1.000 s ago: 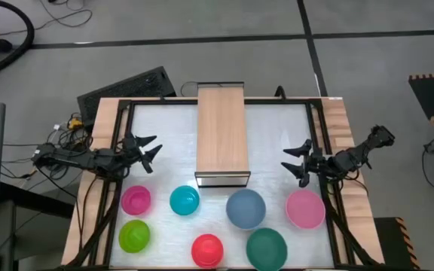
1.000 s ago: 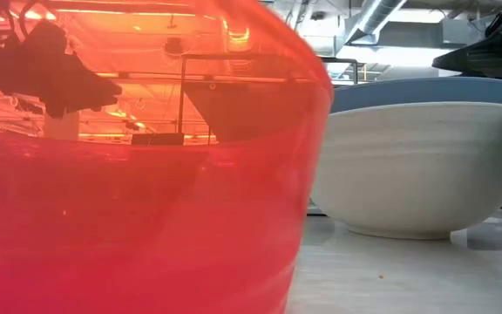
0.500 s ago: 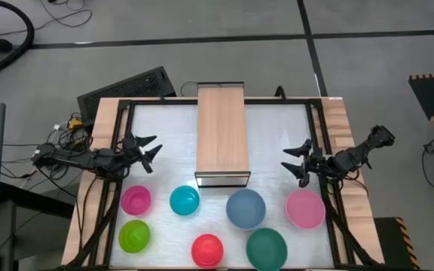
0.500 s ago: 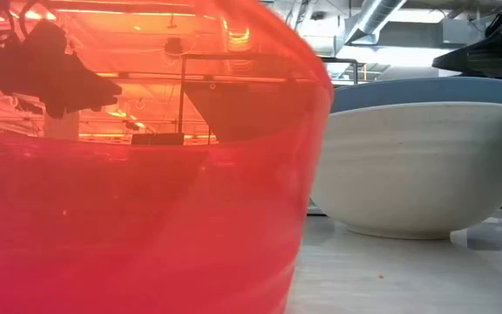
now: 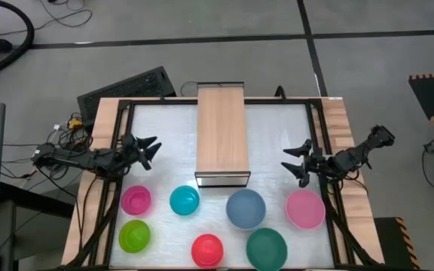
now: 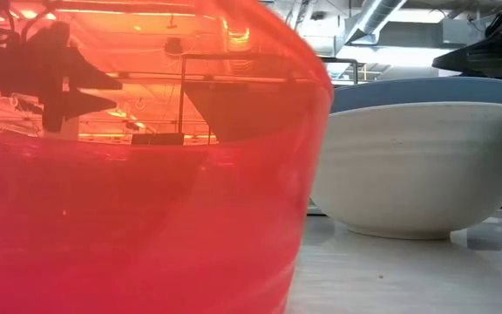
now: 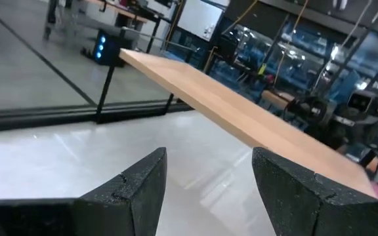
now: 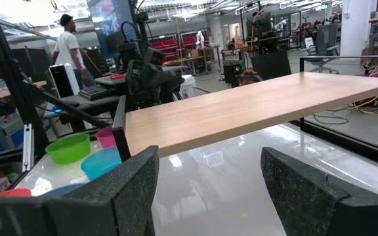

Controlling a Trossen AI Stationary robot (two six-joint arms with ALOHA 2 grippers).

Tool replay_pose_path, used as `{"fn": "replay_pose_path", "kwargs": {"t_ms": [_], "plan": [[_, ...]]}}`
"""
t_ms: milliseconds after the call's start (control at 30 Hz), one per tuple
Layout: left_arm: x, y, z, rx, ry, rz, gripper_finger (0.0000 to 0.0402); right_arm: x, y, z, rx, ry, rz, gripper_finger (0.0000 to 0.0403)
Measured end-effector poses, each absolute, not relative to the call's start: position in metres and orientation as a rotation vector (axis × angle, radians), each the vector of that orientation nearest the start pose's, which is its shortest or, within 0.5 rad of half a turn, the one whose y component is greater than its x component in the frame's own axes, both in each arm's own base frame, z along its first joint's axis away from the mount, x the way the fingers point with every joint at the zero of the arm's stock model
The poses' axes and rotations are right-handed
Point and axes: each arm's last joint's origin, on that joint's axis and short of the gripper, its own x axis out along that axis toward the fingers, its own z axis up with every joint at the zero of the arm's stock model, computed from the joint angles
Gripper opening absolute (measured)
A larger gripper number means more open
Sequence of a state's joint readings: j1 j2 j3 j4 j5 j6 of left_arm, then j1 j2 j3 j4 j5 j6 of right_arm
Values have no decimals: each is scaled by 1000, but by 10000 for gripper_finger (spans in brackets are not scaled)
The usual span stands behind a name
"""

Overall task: Place and stack bowls onto a shelf
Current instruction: Put the pink bowl on the shelf

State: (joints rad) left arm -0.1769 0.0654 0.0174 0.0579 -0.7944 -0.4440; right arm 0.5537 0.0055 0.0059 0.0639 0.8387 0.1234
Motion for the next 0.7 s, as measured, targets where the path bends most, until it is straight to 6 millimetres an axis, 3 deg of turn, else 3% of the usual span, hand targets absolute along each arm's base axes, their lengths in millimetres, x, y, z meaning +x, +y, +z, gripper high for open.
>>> {"fn": "replay_pose_path", "kwargs": {"t_ms": [367,700], "plan": [[95,3,171,-560,-178,544,210,86,28,171,164,-68,-282,294],[97,0,171,-840,-211,419,210,86,28,171,164,-67,-282,294]]}}
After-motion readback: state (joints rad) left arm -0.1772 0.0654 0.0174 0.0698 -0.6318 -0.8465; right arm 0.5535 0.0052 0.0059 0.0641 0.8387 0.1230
